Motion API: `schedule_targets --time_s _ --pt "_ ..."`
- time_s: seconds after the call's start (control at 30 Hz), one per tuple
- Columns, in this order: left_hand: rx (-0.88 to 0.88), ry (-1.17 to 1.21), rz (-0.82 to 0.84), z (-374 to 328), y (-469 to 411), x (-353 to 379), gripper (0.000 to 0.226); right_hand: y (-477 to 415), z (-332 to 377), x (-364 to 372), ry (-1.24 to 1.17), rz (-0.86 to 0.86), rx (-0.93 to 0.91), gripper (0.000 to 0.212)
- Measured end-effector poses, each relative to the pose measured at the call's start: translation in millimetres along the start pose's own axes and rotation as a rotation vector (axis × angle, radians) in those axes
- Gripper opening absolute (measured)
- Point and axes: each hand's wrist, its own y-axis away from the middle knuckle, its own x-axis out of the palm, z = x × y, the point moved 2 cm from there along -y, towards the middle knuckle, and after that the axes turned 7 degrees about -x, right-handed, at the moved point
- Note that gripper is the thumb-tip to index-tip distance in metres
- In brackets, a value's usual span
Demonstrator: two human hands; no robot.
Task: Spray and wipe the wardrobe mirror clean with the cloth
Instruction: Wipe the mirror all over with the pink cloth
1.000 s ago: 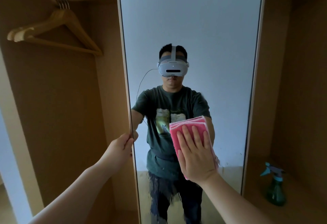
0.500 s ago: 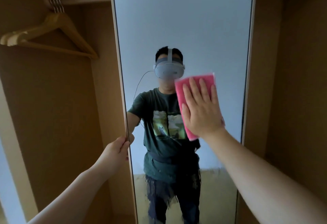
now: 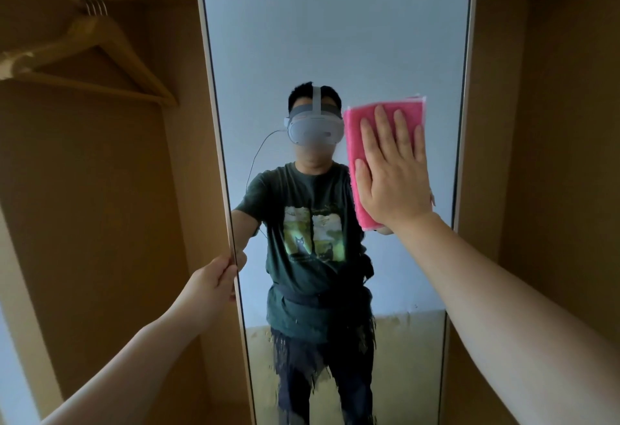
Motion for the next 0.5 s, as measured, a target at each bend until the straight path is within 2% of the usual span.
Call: schedule_targets --time_s 0.27,0.5 --pt "0.003 -0.002 0.003 -1.6 2.5 -0.7 0.020 39.2 0.6 13.3 -0.026 -0.006 0.051 0.059" --pt "0.011 0.005 0.001 -2.9 4.2 -0.7 0.017 119.5 8.0 37.3 -0.079 -0.005 0.069 0.060"
